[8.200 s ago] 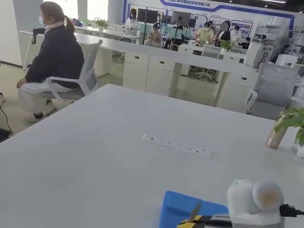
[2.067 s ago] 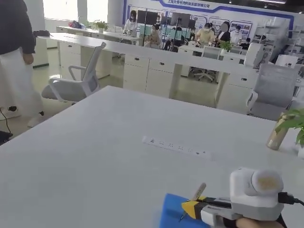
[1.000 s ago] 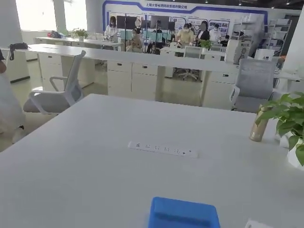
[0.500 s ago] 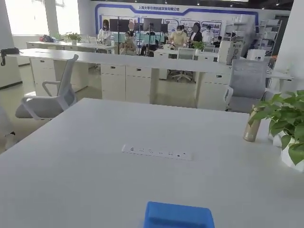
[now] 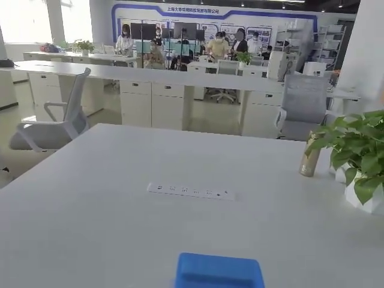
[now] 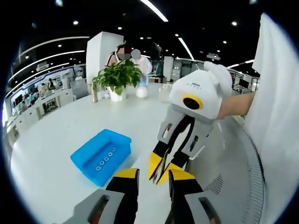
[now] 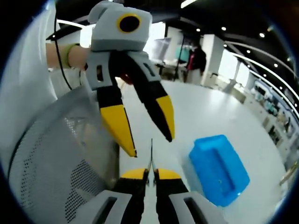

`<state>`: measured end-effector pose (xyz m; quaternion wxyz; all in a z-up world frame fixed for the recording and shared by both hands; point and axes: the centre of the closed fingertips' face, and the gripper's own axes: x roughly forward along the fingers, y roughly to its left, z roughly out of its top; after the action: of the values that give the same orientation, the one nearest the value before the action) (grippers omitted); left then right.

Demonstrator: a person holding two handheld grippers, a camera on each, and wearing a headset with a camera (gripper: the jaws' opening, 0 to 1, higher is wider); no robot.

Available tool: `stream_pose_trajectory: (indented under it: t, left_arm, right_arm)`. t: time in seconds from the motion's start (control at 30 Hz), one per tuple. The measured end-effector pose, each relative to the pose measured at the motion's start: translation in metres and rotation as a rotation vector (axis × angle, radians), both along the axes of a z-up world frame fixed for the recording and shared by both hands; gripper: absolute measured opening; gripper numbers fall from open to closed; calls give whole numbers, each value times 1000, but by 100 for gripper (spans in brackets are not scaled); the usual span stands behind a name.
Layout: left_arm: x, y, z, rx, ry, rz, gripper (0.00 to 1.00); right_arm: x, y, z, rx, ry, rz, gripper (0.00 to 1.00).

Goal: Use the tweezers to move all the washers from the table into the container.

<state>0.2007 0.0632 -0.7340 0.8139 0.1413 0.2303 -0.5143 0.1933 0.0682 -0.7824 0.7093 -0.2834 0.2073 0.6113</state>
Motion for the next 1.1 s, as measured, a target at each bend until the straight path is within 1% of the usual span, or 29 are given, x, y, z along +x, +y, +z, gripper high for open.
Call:
stream_pose_trajectory:
  t: [0.07,0.1,0.2,0.23,0.27,0.33,0.37,0.4,0.43,0.47,0.5,0.57,0.63,0.73,0.83,0.9,0.97,1.03,1.07,1.1]
  left_arm:
    - [0,-4,7,12,-27,-37,19]
    - [0,-6,12,20,-40,-57,18]
    - [-2,-10,20,45,-64,-100,18]
    - [-4,-11,21,62,-73,-116,18]
    - [-6,-11,23,87,-91,-135,18]
    - [-9,-12,24,126,-109,-164,17]
    - [-11,-13,24,136,-110,-170,17]
    - [-13,-14,23,156,-116,-189,17]
    - [-15,-15,22,166,-118,-197,16]
    - [-16,-16,22,173,-121,-206,16]
    - [-18,-19,21,183,-128,-223,16]
    - [-23,-23,20,192,-134,-253,15]
    - [-26,-25,19,198,-133,-271,14]
    - [-30,-27,16,208,-133,-288,13]
    - [-32,-25,13,236,-150,-305,10]
    - [-34,-25,13,239,-154,-308,6]
    - [-35,-25,13,243,-157,-307,3]
    - [-37,-24,13,255,-174,-308,0]
    - [-38,-24,14,259,-182,-313,0]
    - [-39,-24,14,258,-182,-312,0]
  right_arm:
    - [0,1,5,-3,-28,28,4]
    - [0,1,7,-11,-53,45,4]
    - [-2,0,11,-30,-89,67,4]
    - [-2,-1,12,-35,-106,67,4]
    - [-3,-1,13,-33,-109,66,4]
    - [-7,-1,16,-27,-109,61,4]
    - [-7,-2,15,-32,-121,58,4]
    - [-7,-3,15,-44,-131,57,4]
    - [-8,-4,13,-64,-152,57,4]
    - [-8,-5,13,-71,-170,59,4]
    - [-11,-6,14,-71,-176,57,4]
    - [-13,-7,16,-72,-181,55,3]
    - [-13,-9,17,-78,-198,50,3]
    - [-13,-14,16,-120,-226,55,3]
    - [-13,-17,13,-152,-228,61,3]
    - [-14,-19,9,-179,-234,68,3]
    - [-14,-19,7,-192,-238,72,3]
    - [-14,-19,7,-193,-234,72,3]
    - [-15,-19,7,-191,-230,72,3]
    - [-15,-18,7,-190,-229,72,4]
